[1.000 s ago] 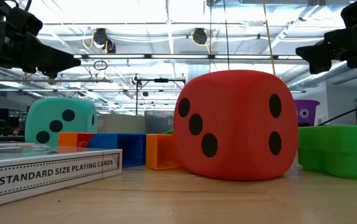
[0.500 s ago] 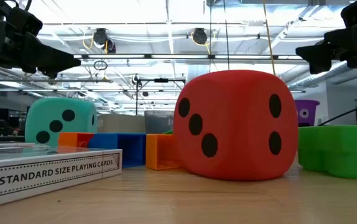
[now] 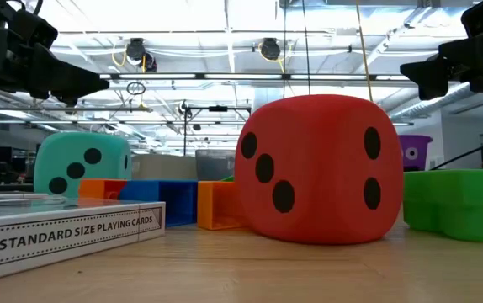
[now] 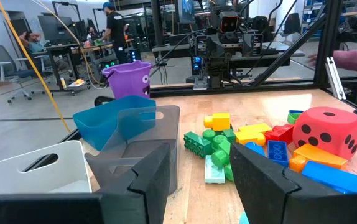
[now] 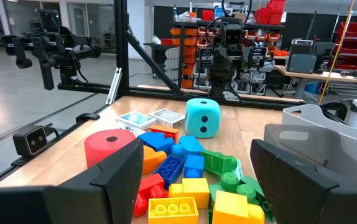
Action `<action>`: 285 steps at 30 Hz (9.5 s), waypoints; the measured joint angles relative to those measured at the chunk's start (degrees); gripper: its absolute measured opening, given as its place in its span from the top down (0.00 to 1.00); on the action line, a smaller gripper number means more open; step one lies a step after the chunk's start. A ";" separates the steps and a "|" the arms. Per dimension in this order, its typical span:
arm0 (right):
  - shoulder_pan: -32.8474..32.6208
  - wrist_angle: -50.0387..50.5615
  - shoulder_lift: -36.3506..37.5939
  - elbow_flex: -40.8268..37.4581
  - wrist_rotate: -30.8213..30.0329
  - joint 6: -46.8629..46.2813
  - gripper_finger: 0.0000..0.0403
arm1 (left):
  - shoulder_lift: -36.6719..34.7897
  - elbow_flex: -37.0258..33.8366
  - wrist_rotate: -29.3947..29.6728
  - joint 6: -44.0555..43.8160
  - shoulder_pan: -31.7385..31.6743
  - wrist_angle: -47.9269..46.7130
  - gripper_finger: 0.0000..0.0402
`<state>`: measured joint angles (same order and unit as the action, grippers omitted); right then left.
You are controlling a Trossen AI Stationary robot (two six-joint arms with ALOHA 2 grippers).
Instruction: Pick & Place Toys
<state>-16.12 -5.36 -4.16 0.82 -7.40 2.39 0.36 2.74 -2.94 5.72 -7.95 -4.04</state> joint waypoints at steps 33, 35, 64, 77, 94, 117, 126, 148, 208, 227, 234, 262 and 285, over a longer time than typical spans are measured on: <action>0.01 0.00 0.00 0.02 0.02 0.02 0.34 | 0.02 -0.02 -0.52 -1.11 0.15 5.63 0.57; 0.00 0.01 0.01 0.01 0.00 0.01 0.34 | 0.00 -0.02 -0.53 -4.92 0.14 8.72 0.57; 0.00 0.01 0.02 0.01 0.01 0.00 0.34 | 7.35 -0.02 2.03 -45.51 1.44 13.85 0.45; 0.01 0.00 0.02 0.01 0.00 0.00 0.34 | 26.16 8.05 -11.11 -46.15 1.19 13.19 0.21; 0.01 0.00 0.00 0.00 0.00 0.00 0.34 | 65.93 49.10 18.11 -20.66 34.39 -32.95 0.21; 0.02 0.00 0.00 0.02 0.00 0.00 0.34 | 94.77 52.55 34.60 -33.53 36.83 -45.76 0.24; 0.01 0.01 0.00 0.02 0.00 0.01 0.34 | 94.14 52.46 31.39 -37.83 34.07 -45.63 0.47; 0.00 -0.02 0.01 0.02 0.00 0.00 0.34 | 87.10 73.04 52.02 -35.11 30.94 -69.44 0.56; 0.01 -0.02 0.00 0.00 0.00 0.01 0.34 | 79.17 42.69 37.94 -6.91 -7.82 -21.78 0.65; 0.02 -0.02 0.00 0.00 0.00 0.00 0.34 | 79.17 44.48 36.39 -4.78 -7.66 -23.81 0.28; 0.00 -0.02 0.00 0.00 0.01 0.01 0.34 | 77.31 49.55 35.23 -9.08 -7.65 -30.35 0.26; 0.01 -5.46 -0.07 0.01 -0.02 1.60 0.34 | 34.72 15.94 10.42 -19.39 6.41 12.88 0.26; -0.20 -38.72 -1.01 -0.02 3.06 -22.53 0.34 | 38.71 15.91 11.00 -20.50 6.98 12.96 0.26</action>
<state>-16.32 -44.08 -5.17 0.80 -4.34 -20.14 39.07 18.65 8.06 -14.78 -0.97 8.91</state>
